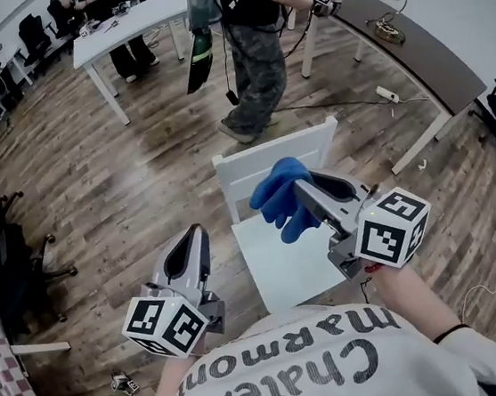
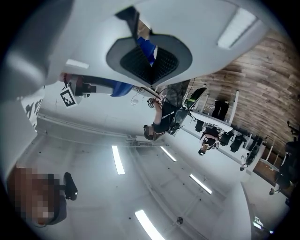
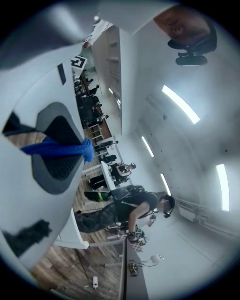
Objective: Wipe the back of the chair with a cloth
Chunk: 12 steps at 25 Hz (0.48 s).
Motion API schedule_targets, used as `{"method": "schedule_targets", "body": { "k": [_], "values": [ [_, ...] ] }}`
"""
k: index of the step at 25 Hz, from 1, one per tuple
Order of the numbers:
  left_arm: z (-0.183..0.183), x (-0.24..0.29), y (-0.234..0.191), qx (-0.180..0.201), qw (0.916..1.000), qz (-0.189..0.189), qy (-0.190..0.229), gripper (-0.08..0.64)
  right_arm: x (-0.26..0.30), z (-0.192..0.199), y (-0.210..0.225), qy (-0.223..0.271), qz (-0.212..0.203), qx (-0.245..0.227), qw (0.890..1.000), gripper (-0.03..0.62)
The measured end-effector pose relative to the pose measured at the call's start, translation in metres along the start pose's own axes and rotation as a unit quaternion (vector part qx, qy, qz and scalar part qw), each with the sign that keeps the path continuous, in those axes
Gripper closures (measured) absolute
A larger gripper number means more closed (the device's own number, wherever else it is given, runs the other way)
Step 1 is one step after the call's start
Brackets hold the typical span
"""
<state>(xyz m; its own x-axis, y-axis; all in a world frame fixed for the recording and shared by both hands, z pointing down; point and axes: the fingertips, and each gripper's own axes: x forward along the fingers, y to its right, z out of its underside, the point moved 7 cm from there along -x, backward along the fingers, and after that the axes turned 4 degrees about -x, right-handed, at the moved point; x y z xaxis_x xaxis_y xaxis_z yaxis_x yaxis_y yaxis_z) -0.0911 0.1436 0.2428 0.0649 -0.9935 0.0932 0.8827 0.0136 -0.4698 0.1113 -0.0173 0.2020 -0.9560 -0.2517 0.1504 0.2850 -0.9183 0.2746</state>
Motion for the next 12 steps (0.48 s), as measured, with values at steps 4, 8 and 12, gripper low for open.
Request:
{"method": "schedule_targets", "body": {
  "k": [4,8,12],
  "values": [
    [0.008,0.023,0.001,0.005,0.9999,-0.011,-0.006,0.554,0.022,0.008,0.023,-0.008,-0.028,0.007,1.000,0.530],
    [0.014,0.035,-0.007,0.013,0.9991,-0.017,-0.037,0.554,0.049,0.021,0.031,-0.008,-0.039,0.018,0.999,0.530],
    [0.010,0.050,-0.032,0.007,0.9991,-0.013,-0.039,0.554,0.076,0.028,0.030,0.015,-0.041,0.013,0.999,0.531]
  ]
}}
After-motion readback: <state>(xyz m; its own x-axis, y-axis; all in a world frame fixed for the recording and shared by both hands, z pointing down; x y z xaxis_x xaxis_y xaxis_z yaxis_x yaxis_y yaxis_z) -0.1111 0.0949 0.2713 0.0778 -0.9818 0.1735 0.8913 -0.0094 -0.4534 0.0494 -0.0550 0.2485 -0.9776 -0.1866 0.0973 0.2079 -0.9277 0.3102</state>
